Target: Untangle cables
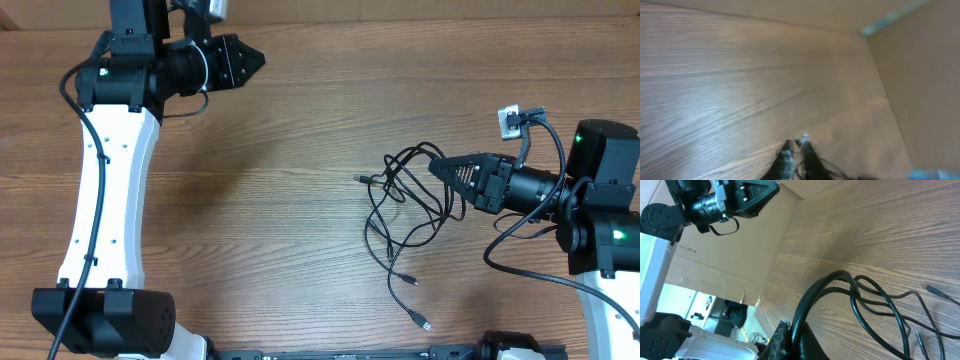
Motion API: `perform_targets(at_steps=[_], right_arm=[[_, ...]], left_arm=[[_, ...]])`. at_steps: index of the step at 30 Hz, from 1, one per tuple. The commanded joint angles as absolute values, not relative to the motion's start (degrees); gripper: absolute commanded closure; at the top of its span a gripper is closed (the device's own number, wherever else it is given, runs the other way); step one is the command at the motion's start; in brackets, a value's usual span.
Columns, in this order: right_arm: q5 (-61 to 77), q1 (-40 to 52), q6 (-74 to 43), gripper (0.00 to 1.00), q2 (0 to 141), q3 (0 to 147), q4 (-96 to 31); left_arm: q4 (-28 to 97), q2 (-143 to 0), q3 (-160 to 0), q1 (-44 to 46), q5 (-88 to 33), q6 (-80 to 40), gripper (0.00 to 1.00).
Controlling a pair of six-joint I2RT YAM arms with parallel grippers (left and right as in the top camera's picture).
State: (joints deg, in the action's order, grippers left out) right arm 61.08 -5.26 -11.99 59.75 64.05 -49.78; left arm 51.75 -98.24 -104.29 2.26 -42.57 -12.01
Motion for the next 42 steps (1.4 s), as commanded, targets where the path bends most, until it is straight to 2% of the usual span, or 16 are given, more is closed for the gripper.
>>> perform_targets(at_steps=[1, 2, 3, 6, 9, 10, 11, 12, 19, 24, 31, 33, 37, 42], right_arm=[[61.47, -5.54, -12.43, 0.96, 59.55, 64.25, -49.54], [61.19, -5.54, -13.67, 0.96, 59.55, 64.25, -49.52], [60.23, -5.54, -15.51, 0.96, 59.55, 64.25, -49.54], [57.21, -5.54, -20.21, 0.96, 59.55, 64.25, -49.58], [55.92, -5.54, -23.57, 0.96, 59.55, 64.25, -49.54], [55.92, -5.54, -24.32, 0.96, 59.55, 64.25, -49.54], [55.90, -5.54, -24.73, 0.96, 59.55, 64.25, -49.52], [55.40, -5.54, -25.41, 0.96, 59.55, 64.25, -49.54], [53.36, -5.54, -25.54, 0.96, 59.55, 64.25, -48.97], [52.51, -5.54, -30.17, 0.96, 59.55, 64.25, -46.19], [52.80, -5.54, -39.44, 0.96, 59.55, 64.25, -36.77], [54.19, -5.54, -41.01, 0.96, 59.55, 64.25, -33.04], [54.72, -5.54, -42.24, 0.96, 59.55, 64.25, -30.37], [55.11, -5.54, -42.26, 0.96, 59.55, 64.25, -30.46]], left_arm=[[53.74, -96.62, -105.16, 4.27, -54.13, 0.14, 0.70], [54.70, -96.62, -105.16, 5.21, -55.88, 4.19, 0.61], [55.64, -96.62, -105.16, 6.11, -57.41, 7.97, 0.58], [59.92, -96.57, -105.16, 9.87, -62.39, 23.68, 0.57], [65.10, -96.57, -105.16, 14.96, -61.65, 39.27, 0.55], [65.82, -96.57, -105.16, 17.17, -59.35, 41.91, 0.40], [65.67, -96.57, -105.16, 18.55, -57.69, 41.95, 0.13], [65.14, -96.60, -105.16, 20.43, -55.92, 41.06, 0.00], [61.36, -96.66, -105.16, 29.10, -44.05, 20.38, 0.00], [60.86, -97.32, -105.14, 30.24, -41.30, -1.52, 0.00], [59.75, -99.07, -105.14, 31.16, -41.82, -21.43, 0.01], [58.74, -99.31, -105.14, 32.14, -42.00, -25.54, 0.00], [55.99, -99.33, -105.14, 34.76, -40.88, -25.80, 0.00], [55.24, -99.33, -105.14, 37.15, -33.17, -33.28, 0.00]])
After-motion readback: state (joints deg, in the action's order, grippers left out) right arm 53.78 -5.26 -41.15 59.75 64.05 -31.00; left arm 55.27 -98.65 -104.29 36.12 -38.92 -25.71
